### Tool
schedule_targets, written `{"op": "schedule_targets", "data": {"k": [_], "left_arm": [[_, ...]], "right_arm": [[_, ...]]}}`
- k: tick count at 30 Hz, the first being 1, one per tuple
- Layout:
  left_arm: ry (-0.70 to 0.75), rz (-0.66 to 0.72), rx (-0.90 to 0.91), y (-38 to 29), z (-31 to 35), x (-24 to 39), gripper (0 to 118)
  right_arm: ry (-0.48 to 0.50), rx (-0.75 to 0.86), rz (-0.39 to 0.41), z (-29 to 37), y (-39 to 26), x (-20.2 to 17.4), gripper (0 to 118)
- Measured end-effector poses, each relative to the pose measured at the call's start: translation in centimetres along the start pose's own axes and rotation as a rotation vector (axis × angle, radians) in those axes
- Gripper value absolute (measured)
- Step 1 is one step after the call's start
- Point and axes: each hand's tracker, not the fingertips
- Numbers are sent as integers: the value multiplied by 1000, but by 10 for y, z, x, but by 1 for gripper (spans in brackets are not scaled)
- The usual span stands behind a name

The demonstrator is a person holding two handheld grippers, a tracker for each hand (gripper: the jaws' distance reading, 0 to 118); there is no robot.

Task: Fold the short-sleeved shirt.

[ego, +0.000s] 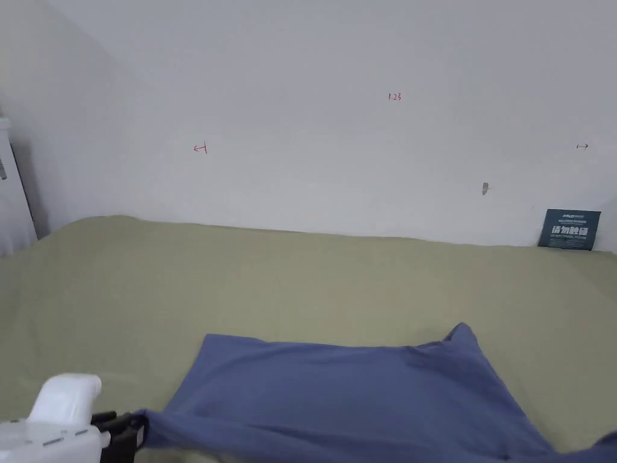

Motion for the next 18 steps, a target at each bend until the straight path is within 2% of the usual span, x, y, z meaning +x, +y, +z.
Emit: {"op": "schedule_targets", "data": {"k": [7, 11, 16, 17, 18], "left_arm": [[11, 7, -35, -61, 12, -9, 10], [21, 30, -79, -92, 15, -15, 10], [20, 50, -147, -120, 10, -18, 11], [25, 47, -150, -123, 9, -17, 17], [37, 46, -152, -124, 10, -17, 46]], "right_arm": [[7, -84, -3, 14, -70, -9, 2], [8, -128, -85, 17, -95, -6, 2], [-4, -178, -96, 12, -115, -8, 2], [-6, -193, -94, 10, -116, -8, 4], [-5, -227, -86, 7, -116, -7, 12]]}}
